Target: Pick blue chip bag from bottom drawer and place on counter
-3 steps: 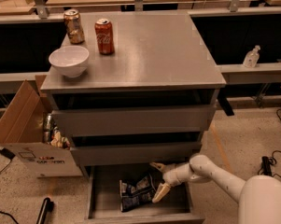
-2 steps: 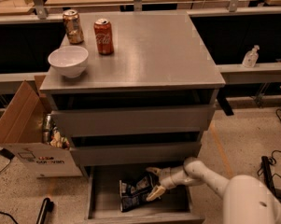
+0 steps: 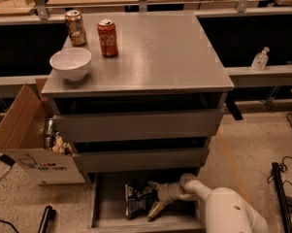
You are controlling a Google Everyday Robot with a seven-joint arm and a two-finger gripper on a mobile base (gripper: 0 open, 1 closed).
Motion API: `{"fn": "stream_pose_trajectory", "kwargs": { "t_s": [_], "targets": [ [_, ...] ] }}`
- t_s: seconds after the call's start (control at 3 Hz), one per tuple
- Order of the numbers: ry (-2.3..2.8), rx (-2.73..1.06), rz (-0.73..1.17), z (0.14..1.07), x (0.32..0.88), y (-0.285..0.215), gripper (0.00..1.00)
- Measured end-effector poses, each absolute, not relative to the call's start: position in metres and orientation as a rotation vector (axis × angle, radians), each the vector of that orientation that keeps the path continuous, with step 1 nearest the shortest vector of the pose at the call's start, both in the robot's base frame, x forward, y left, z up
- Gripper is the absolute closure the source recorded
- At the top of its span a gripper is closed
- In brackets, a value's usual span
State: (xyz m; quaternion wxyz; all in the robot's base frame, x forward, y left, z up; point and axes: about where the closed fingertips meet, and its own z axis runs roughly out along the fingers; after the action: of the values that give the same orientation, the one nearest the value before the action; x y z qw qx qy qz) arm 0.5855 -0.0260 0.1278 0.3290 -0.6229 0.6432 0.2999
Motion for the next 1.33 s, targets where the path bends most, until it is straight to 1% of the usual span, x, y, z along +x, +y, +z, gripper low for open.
{"fn": "stream_pose_trajectory", "kwargs": {
  "t_s": [0.33,0.67,1.0,1.33],
  "targets": [
    [1.680,-1.654,0.733,0.108,0.588,-0.017,0.75],
    [1.656,-1.620,0.701,0.105,0.592,-0.015,0.99],
    [1.558,-1.544,0.726,0.128,0.599,-0.016,1.00],
    [1.366,-1.465,0.760,0.184,0.598,-0.021,1.00]
  ]
}}
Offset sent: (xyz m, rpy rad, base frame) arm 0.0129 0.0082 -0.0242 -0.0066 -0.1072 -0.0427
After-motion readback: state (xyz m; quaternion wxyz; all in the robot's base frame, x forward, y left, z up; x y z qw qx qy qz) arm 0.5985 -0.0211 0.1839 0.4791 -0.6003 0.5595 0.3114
